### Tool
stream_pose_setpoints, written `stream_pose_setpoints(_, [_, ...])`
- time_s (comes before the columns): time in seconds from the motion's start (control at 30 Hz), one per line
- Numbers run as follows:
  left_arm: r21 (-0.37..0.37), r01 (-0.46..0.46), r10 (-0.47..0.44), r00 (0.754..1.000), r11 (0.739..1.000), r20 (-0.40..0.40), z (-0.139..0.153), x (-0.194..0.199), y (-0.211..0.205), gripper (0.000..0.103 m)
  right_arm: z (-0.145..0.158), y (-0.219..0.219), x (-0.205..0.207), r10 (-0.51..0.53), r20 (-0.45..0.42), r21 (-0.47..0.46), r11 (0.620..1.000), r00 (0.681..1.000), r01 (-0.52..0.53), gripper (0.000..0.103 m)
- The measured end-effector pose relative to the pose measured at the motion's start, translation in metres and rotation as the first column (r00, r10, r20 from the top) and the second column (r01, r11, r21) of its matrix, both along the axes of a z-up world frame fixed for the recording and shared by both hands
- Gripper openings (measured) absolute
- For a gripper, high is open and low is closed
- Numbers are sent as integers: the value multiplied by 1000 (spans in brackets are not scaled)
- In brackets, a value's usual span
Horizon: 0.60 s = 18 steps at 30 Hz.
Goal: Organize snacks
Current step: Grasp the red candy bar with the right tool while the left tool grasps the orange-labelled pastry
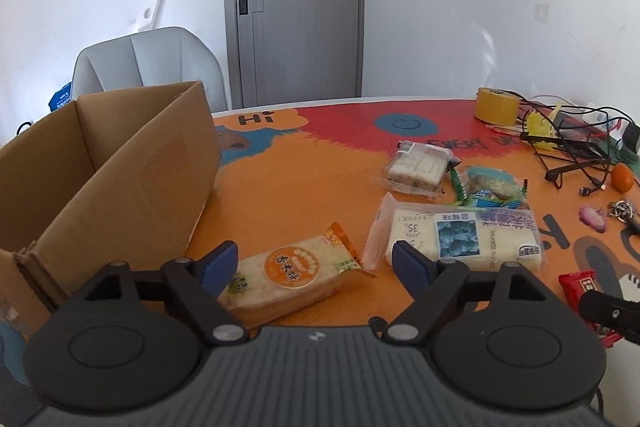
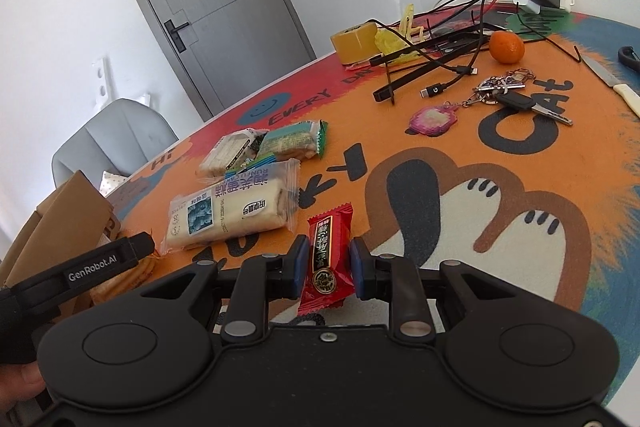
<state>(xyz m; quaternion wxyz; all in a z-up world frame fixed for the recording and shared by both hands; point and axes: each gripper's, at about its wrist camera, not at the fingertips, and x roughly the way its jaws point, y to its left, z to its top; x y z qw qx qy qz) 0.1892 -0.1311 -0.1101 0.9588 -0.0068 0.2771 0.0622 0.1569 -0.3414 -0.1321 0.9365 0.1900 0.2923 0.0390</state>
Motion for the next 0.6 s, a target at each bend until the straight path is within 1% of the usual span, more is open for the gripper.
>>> stream_pose_setpoints(0.1, [15, -44, 44, 999, 999, -17, -2, 6, 3, 84, -1, 0, 0, 3, 3, 5, 1000, 1000, -3, 25])
stream_pose_setpoints(0.17, [10, -74, 74, 997, 997, -26, -4, 8, 5, 86, -1, -1, -1, 3, 4, 7, 1000, 1000, -3, 25])
stream_pose_setpoints(0.23, [13, -80, 80, 996, 997, -32, -5, 10, 4, 89, -1, -1, 0, 3, 5, 8, 1000, 1000, -3, 25])
stream_pose_setpoints(0.4, [12, -87, 87, 995, 996, -38, -5, 16, -1, 90, -1, -2, 0, 2, 3, 12, 1000, 1000, -2, 26])
stream_pose_setpoints(0.47, [36, -99, 101, 994, 994, -52, -8, 19, -3, 91, -1, -2, 0, 1, 3, 12, 1000, 1000, -1, 26])
stream_pose_setpoints(0.57, [20, -101, 102, 993, 995, -60, -10, 20, 1, 90, 0, 0, -1, 1, 4, 6, 1000, 1000, -1, 26])
stream_pose_setpoints(0.6, [20, -100, 101, 993, 995, -60, -10, 19, 3, 88, 0, 1, -1, 1, 4, 1, 1000, 1000, -1, 26])
